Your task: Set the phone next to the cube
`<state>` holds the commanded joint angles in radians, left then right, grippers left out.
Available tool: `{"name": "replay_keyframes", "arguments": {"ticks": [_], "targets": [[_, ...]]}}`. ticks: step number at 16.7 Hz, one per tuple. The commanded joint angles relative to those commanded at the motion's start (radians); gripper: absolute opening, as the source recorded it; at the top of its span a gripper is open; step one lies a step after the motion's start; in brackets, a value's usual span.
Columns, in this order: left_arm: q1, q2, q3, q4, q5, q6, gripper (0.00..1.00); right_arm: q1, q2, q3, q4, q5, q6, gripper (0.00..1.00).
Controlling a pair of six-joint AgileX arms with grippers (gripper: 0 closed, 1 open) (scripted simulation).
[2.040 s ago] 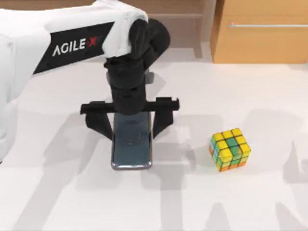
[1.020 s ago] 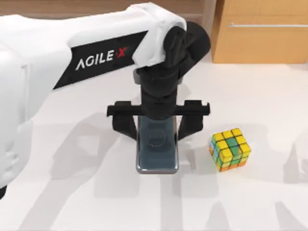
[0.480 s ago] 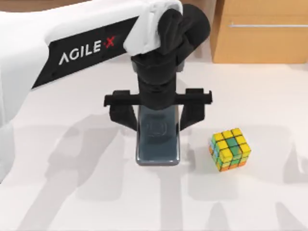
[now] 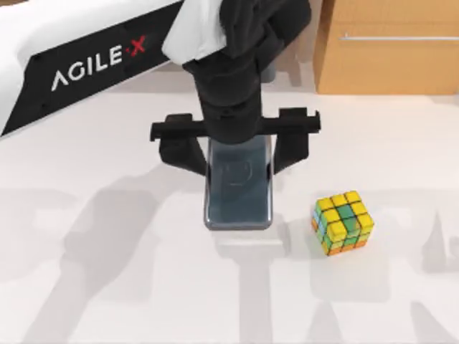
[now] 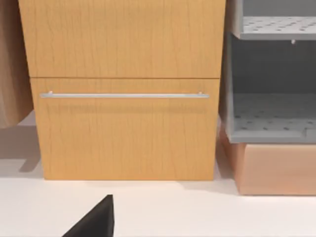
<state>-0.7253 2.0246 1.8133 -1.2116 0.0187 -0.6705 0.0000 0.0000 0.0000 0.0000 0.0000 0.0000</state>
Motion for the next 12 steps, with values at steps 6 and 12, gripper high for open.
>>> {"name": "replay_keyframes", "arguments": {"ticks": [6, 12], "targets": [[0.001, -0.031, 0.001, 0.035, 0.004, 0.001, 0.0, 0.0, 0.0, 0.0, 0.0, 0.0, 0.0, 1.0], [-0.002, -0.025, -0.021, 0.1, 0.001, -0.007, 0.0, 0.0, 0.0, 0.0, 0.0, 0.0, 0.0, 1.0]]}}
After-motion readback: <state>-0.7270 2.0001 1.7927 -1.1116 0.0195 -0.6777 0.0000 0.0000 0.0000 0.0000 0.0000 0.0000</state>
